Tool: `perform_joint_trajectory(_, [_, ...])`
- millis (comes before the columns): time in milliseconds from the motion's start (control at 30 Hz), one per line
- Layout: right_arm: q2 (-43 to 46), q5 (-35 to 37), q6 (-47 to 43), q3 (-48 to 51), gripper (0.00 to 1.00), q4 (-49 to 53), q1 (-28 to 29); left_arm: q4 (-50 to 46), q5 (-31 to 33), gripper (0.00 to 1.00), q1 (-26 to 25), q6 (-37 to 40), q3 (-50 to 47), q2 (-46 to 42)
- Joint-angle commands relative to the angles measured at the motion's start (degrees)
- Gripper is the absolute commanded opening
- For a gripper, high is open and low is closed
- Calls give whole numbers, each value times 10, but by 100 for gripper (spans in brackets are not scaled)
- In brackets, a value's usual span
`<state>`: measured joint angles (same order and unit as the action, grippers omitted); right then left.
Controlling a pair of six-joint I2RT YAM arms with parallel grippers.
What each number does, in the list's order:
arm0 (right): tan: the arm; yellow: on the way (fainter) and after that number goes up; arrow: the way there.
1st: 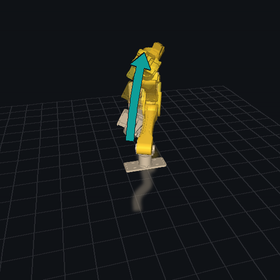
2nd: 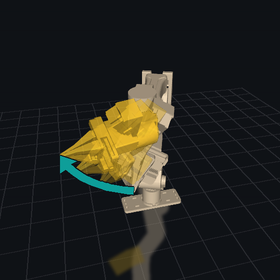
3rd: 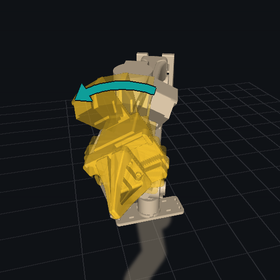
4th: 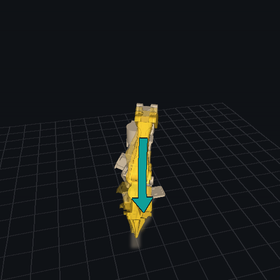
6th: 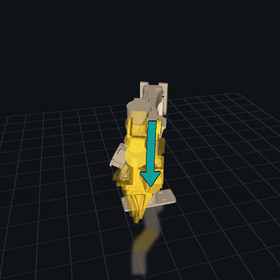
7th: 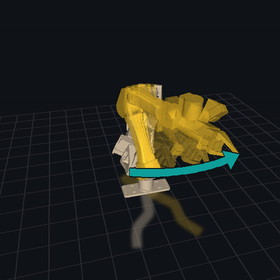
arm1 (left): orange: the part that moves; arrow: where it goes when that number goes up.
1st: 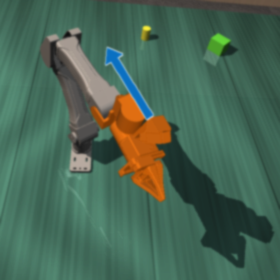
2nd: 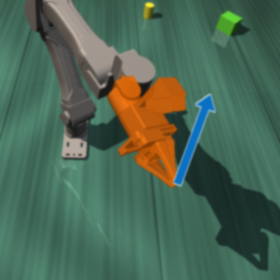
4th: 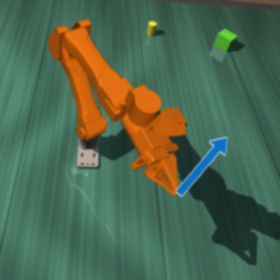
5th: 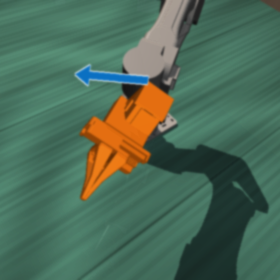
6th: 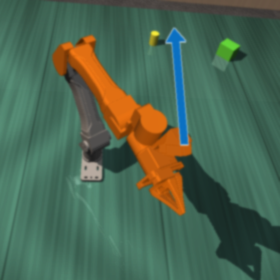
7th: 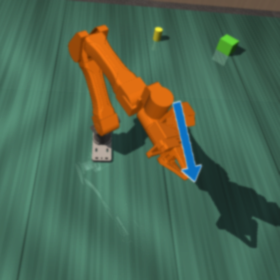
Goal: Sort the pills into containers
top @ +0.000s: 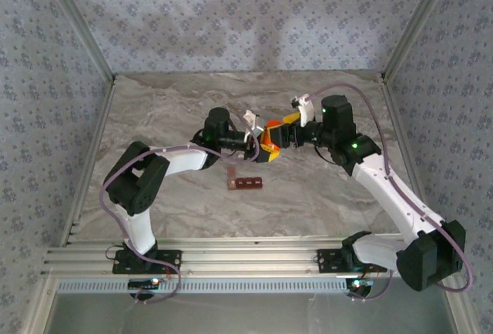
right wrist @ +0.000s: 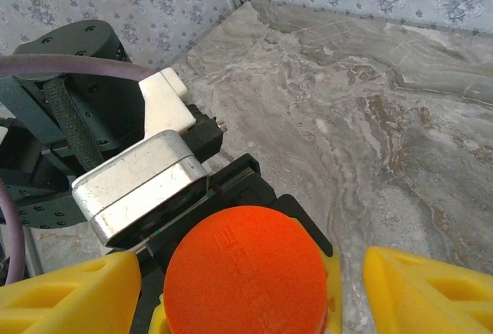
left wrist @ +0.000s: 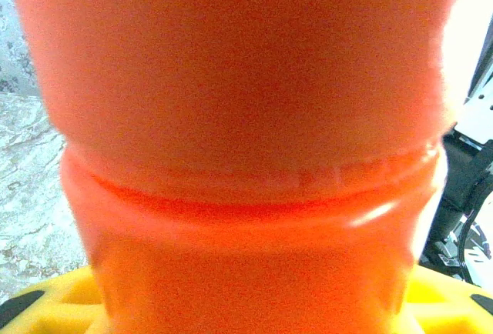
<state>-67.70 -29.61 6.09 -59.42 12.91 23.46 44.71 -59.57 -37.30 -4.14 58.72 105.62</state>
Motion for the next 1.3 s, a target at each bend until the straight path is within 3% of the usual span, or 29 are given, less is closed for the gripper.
perform_joint_trajectory(0, [-8, -13, -13, -22, 76, 8, 5, 6, -20, 0, -5, 10, 20, -6])
perform_joint_trajectory(200, [-19, -13, -14, -20, 69, 10, 10, 5, -20, 0, -6, 12, 18, -10])
perform_joint_trajectory(400, [-16, 3, -1, -10, 46, 2, 14, 4, -20, 0, -6, 13, 18, -9])
perform_joint_trajectory(533, [-12, 55, 52, 17, 35, -25, 26, 17, -7, 0, -5, 9, 13, -13])
perform_joint_trajectory(667, [0, 181, 132, 71, 33, -73, 77, 38, 19, 0, -6, 1, 3, -17])
perform_joint_trajectory(800, [20, 349, 215, 140, 34, -140, 149, 60, 55, 0, -6, -5, -8, -20])
perform_joint_trajectory(933, [25, 389, 241, 164, 35, -178, 171, 63, 56, 0, -4, -5, -11, -20])
perform_joint_trajectory(1067, [25, 374, 227, 144, 37, -164, 167, 69, 55, 0, -4, -8, -11, -17])
perform_joint_trajectory(1133, [27, 359, 211, 127, 46, -144, 158, 69, 54, 0, -4, -9, -9, -17])
perform_joint_trajectory(1200, [42, 331, 192, 113, 69, -124, 139, 69, 52, 0, -3, -10, -10, -17])
perform_joint_trajectory(1267, [69, 293, 174, 106, 78, -108, 113, 67, 49, 0, -2, -9, -10, -17])
